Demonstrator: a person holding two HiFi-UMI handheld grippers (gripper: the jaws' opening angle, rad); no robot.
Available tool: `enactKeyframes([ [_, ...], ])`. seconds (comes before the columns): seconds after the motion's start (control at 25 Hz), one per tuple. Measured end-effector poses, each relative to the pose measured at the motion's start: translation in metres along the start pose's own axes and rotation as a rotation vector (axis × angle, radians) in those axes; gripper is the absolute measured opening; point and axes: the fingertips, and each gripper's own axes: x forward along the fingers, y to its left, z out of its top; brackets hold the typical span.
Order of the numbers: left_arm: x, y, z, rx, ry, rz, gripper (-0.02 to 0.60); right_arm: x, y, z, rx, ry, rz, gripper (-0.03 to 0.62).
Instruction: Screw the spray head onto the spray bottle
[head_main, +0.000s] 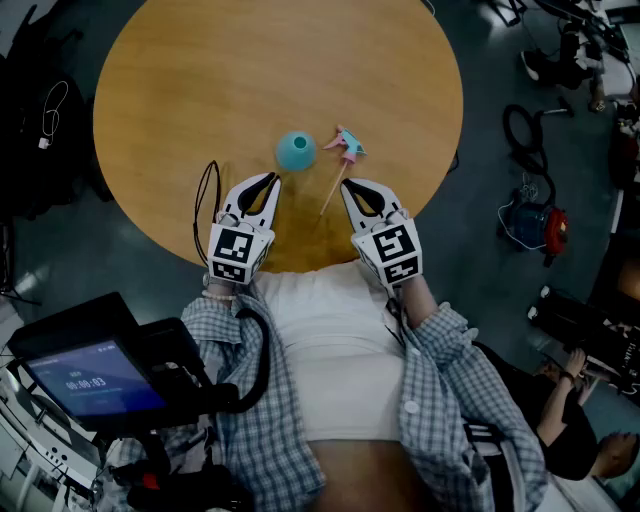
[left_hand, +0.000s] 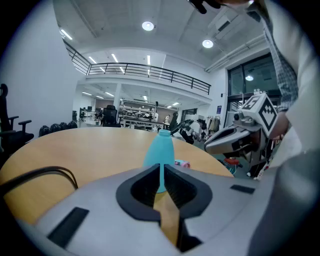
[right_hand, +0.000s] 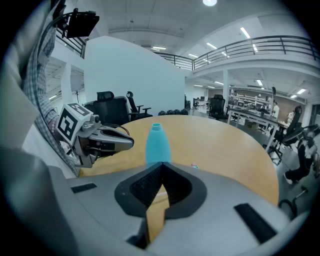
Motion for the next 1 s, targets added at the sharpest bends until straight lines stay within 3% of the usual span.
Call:
enactKeyframes([
  [0.2,0.011,0.006,-0.014,0.153,0.077,-0.015,0.151,0.002,0.0,-0.003,0.004,0.02,-0.001,-0.008],
  [0.4,0.034,0.021,-0.027,0.14,0.112,-0.025,0.338,0.013,-0.006,-0.007,0.021,0.041,-0.008,-0.008],
  [0.48,0.038,0.019,-0.029,0.128,0.12,-0.028,0.378,0.011,-0.006,-0.009,0.024,0.049,-0.009,-0.008],
  [1.0,0.063,0.008,-0.015,0.096,0.101,-0.044,0.388,-0.003,-0.01,-0.013,0.026,0.082,-0.023,-0.008],
])
